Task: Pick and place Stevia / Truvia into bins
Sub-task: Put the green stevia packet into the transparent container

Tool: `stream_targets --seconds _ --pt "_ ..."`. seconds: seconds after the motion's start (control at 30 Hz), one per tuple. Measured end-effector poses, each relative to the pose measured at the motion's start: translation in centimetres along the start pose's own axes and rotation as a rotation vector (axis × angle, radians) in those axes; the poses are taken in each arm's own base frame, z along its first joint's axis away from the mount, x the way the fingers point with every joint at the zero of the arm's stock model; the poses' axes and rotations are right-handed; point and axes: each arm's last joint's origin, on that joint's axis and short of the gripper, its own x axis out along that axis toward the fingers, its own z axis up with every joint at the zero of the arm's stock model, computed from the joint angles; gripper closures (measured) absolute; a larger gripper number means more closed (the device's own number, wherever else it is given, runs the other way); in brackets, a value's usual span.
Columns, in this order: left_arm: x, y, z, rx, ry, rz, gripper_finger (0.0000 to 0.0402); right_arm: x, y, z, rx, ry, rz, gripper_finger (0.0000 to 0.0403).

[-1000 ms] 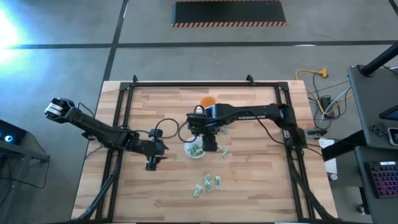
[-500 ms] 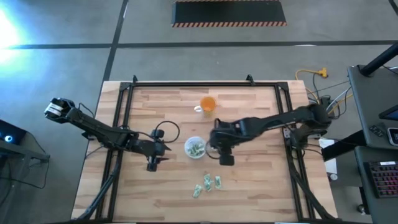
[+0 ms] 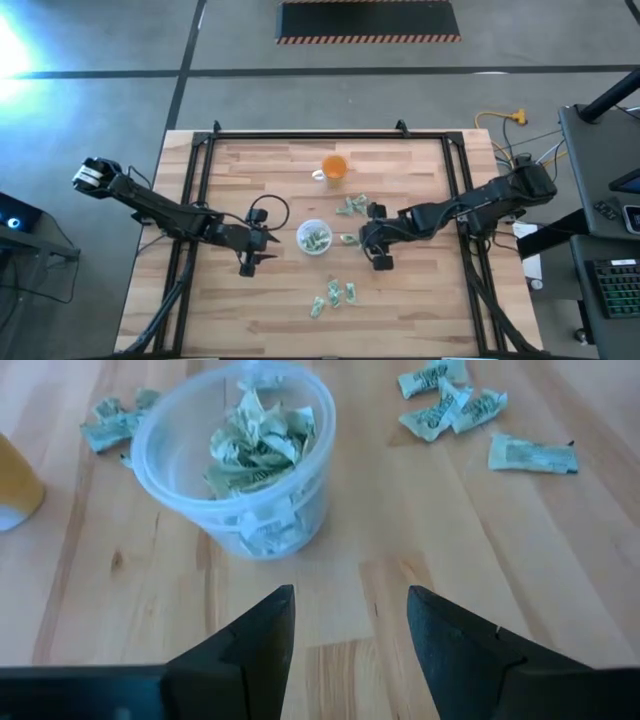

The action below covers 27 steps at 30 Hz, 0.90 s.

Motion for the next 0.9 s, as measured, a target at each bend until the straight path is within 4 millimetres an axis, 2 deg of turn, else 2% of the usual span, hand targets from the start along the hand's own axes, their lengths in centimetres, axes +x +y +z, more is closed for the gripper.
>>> stream_targets --seconds 0.33,0.63,0.9 --pt "1.0 -0.2 -0.2 0.005 0.018 0.004 0.0224 1.6 0.0 -2.2 -0.036 -0.013 0.001 0.0282" --pt "1.4 -0.2 -0.4 0.026 0.032 0.007 0.0224 2.7 0.1 -2.9 -0.030 -0.045 0.003 0.0277" --pt "1.4 -0.2 -0.4 0.027 0.035 0.007 0.0224 3.9 0.2 -3.2 -0.008 -0.010 0.000 0.0289"
